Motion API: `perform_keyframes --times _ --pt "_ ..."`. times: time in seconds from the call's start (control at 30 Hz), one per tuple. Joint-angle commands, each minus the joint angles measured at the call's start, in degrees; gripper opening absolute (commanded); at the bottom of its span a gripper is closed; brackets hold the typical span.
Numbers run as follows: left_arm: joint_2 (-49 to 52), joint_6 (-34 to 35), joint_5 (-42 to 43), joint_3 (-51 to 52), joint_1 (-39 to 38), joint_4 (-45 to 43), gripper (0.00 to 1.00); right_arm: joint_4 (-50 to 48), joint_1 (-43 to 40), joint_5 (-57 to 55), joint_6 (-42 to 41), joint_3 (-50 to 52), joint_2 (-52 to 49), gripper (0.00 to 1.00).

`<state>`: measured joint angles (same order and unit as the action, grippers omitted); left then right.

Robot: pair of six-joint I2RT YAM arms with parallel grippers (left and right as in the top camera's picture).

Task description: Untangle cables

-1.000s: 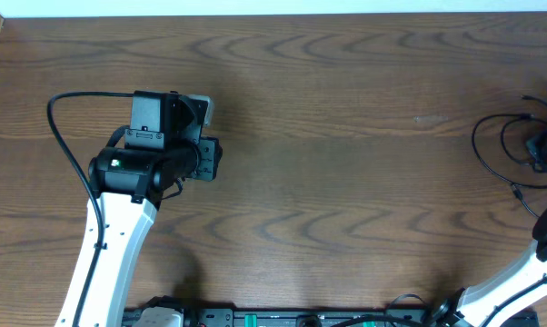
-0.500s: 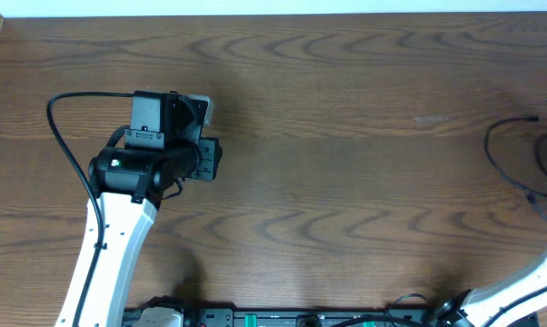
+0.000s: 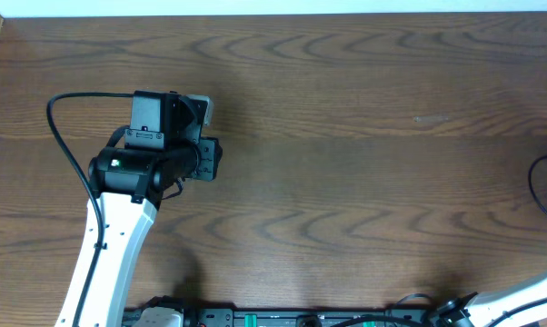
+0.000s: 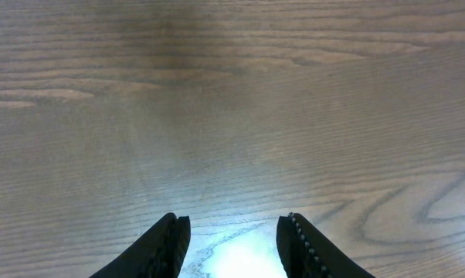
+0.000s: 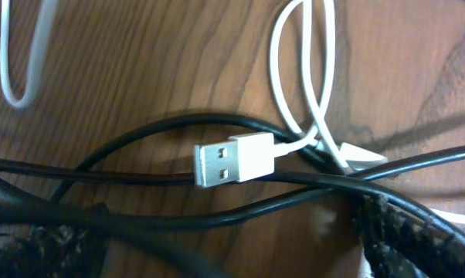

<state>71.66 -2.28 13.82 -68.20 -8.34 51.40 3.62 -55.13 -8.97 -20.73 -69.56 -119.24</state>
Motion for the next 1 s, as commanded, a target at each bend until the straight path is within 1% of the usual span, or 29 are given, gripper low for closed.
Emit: perform_keyframes --times 0.0,0.1,0.23,0.47,0.53,0.87,0.97 --pt "0.2 0.7 0.7 -0.6 0.2 0.2 0.42 3.2 1.1 7.8 -1.6 3.0 -4.5 0.99" --pt "0.2 0.7 0.7 -0.6 0.2 0.2 0.43 4.5 2.2 5.4 -3.5 2.8 -2.8 0.99" --pt "0.2 0.7 0.7 -0.6 0.2 0.0 0.43 7.6 4.0 -1.3 -7.0 2.8 0.9 0.99" --pt "0.2 0.7 0.7 -0.6 0.2 -0.9 0.43 14.9 7.2 -6.3 -17.4 2.8 8.5 0.99" --pt "0.2 0.7 0.7 -0.6 0.2 -0.9 0.43 16.8 8.1 -7.5 -19.2 2.8 10.7 0.99" --pt "0.2 0.4 0.6 -0.6 0.2 -0.9 0.43 20.5 11.5 -7.2 -19.4 2.8 21.1 0.99" --pt "0.2 -0.2 0.0 -0.6 0.2 -0.9 0.43 20.2 13.4 -5.6 -17.7 2.8 24.7 0.99"
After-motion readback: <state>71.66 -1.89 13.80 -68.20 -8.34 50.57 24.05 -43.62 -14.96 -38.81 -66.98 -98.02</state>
